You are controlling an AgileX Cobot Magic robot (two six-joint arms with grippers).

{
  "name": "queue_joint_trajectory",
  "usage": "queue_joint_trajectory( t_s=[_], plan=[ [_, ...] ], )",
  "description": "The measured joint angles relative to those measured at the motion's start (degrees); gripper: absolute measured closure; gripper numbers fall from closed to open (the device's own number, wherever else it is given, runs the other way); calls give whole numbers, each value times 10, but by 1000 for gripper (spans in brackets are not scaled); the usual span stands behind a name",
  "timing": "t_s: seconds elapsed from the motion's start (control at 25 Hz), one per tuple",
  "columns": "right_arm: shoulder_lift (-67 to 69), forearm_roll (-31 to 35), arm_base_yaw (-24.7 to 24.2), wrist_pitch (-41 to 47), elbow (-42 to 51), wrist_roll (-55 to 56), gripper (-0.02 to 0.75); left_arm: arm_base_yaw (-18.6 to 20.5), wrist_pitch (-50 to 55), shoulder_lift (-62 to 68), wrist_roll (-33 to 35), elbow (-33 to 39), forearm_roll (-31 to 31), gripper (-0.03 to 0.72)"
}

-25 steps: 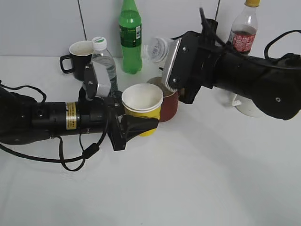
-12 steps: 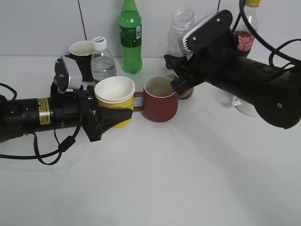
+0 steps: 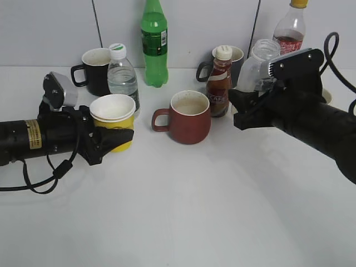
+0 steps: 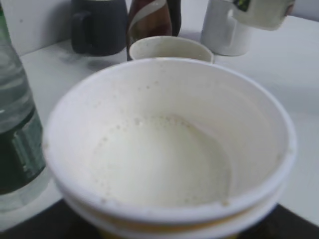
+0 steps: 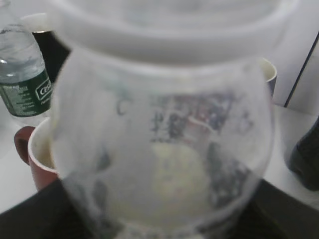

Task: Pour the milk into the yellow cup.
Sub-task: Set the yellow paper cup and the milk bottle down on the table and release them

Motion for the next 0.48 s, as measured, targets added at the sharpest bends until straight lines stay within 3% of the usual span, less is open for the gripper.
queue_joint_trajectory(
  t_s=[0.48],
  plan=[
    [33, -6, -1, -9, 15, -2, 300, 0, 22, 29, 62, 0, -92, 245]
  ],
)
